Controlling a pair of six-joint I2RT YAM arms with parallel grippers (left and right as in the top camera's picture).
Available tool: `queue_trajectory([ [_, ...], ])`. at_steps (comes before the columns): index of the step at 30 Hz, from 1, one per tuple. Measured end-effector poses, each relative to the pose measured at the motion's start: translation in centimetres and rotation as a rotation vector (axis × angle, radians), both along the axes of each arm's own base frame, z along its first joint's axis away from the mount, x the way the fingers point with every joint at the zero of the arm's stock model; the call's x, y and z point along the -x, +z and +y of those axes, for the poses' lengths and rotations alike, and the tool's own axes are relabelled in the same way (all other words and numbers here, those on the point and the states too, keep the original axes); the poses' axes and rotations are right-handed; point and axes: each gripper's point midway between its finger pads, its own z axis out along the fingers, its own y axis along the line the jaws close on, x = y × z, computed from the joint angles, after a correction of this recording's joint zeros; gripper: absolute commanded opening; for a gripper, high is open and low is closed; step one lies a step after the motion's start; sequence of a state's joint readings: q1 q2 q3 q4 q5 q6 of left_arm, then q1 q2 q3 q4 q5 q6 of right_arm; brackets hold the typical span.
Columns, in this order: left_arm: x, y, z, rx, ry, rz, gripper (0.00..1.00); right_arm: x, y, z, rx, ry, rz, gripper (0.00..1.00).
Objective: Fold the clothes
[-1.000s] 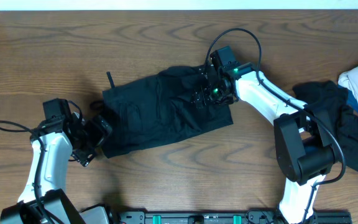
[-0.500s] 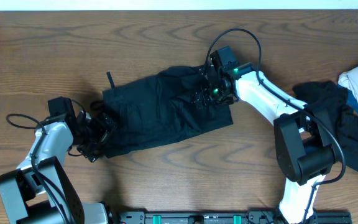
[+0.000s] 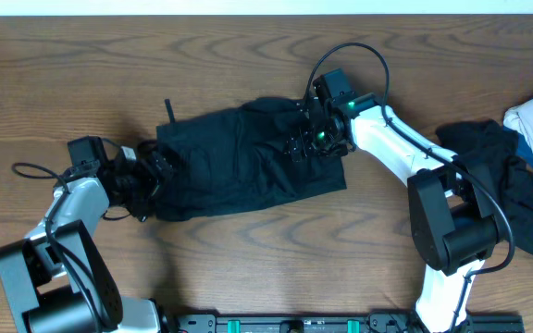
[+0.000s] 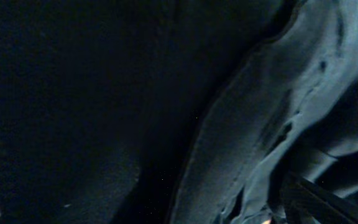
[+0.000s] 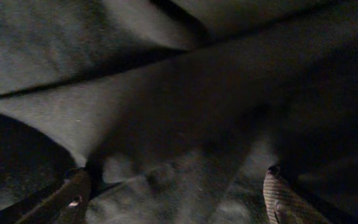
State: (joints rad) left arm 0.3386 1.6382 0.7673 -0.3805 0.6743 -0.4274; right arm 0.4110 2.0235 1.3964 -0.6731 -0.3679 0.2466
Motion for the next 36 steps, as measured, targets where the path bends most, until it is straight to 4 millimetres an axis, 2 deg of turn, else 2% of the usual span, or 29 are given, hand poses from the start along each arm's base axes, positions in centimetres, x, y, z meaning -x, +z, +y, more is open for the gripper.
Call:
queue_trajectory([
  [4, -1.5, 0.2, -0.6, 0.041, -0.031, -0.062, 0.97, 0.0, 0.1, 0.2, -0.014, 0.002, 0.002, 0.86],
  [6, -2.2, 0.2, -1.1, 0.059, -0.051, -0.088, 0.90, 0.1, 0.1, 0.3, -0.018, 0.003, 0.004, 0.86],
  [9, -2.7, -0.2, -1.6, 0.073, -0.071, -0.103, 0.66, 0.1, 0.1, 0.3, -0.020, 0.003, 0.007, 0.86],
  [13, -2.4, -1.1, -1.9, 0.079, -0.083, -0.089, 0.25, 0.2, 0.1, 0.3, -0.021, 0.001, 0.011, 0.86],
  [15, -2.1, -1.7, -1.9, 0.074, -0.085, -0.074, 0.10, 0.2, 0.1, 0.4, -0.021, 0.002, 0.012, 0.86],
  [16, -2.0, -1.9, -1.9, 0.074, -0.086, -0.068, 0.06, 0.3, 0.1, 0.4, -0.021, 0.003, 0.013, 0.86],
  [23, -1.3, -1.9, -1.8, 0.048, -0.109, -0.032, 0.06, 1.0, 0.0, 0.8, -0.014, 0.019, 0.031, 0.86],
  [28, 0.8, -1.4, -0.5, -0.088, -0.120, 0.075, 0.06, 1.4, 0.0, 0.9, -0.015, 0.025, 0.046, 0.86],
  [32, 2.0, 0.5, 1.7, -0.245, -0.113, 0.107, 0.06, 1.8, -0.1, 1.3, -0.014, 0.037, 0.050, 0.85],
  [36, 1.4, 4.2, 3.1, -0.349, -0.108, 0.039, 0.06, 1.9, -0.2, 1.7, -0.015, 0.042, 0.048, 0.81],
])
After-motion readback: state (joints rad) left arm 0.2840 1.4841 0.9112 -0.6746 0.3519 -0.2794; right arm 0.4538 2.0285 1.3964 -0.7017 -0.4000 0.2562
